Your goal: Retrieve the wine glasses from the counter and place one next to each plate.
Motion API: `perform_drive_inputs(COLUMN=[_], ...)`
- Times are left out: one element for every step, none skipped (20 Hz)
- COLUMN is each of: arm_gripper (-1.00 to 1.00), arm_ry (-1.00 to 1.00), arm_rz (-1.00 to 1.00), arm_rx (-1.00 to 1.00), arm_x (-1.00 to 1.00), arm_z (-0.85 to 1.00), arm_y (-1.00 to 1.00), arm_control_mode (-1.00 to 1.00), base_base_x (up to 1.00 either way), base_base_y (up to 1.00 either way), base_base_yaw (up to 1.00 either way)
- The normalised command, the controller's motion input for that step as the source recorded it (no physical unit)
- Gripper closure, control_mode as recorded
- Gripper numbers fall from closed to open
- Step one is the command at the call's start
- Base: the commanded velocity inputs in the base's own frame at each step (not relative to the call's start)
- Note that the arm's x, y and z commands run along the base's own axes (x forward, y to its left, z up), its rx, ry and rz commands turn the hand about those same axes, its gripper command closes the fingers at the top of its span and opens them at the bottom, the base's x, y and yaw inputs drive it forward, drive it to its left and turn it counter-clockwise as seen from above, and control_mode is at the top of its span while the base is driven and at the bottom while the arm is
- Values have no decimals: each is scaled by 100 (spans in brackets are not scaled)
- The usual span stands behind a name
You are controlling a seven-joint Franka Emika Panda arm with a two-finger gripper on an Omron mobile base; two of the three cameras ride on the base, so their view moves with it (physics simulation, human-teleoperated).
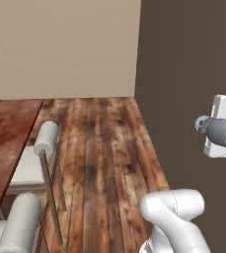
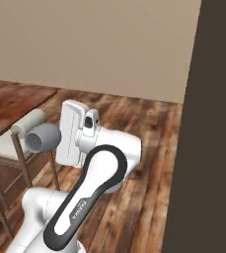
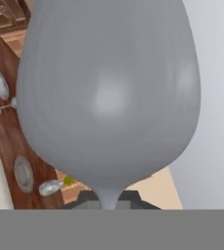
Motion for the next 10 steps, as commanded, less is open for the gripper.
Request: perform_drive_inputs(arm_gripper=[100,100,100,100,100,100,100,100,100,100], arm_ry=[0,0,0,0,0,0,0,0,0,0], arm_rz=[0,0,0,0,0,0,0,0,0,0], arm_rx=[0,0,0,0,0,0,0,0,0,0], arm_x=[0,0,0,0,0,0,0,0,0,0], arm_z=[0,0,0,0,0,0,0,0,0,0], arm_y=[0,0,0,0,0,0,0,0,0,0], arm_control_mode=[100,100,100,100,100,100,100,100,100,100], base_base_x=[100,100,100,81,71,59,49,34,23,18], base_base_y=[27,31,29,23,14,11,14,19,14,9], base_base_yaw=[63,67,72,79,83,86,89,93,97,99])
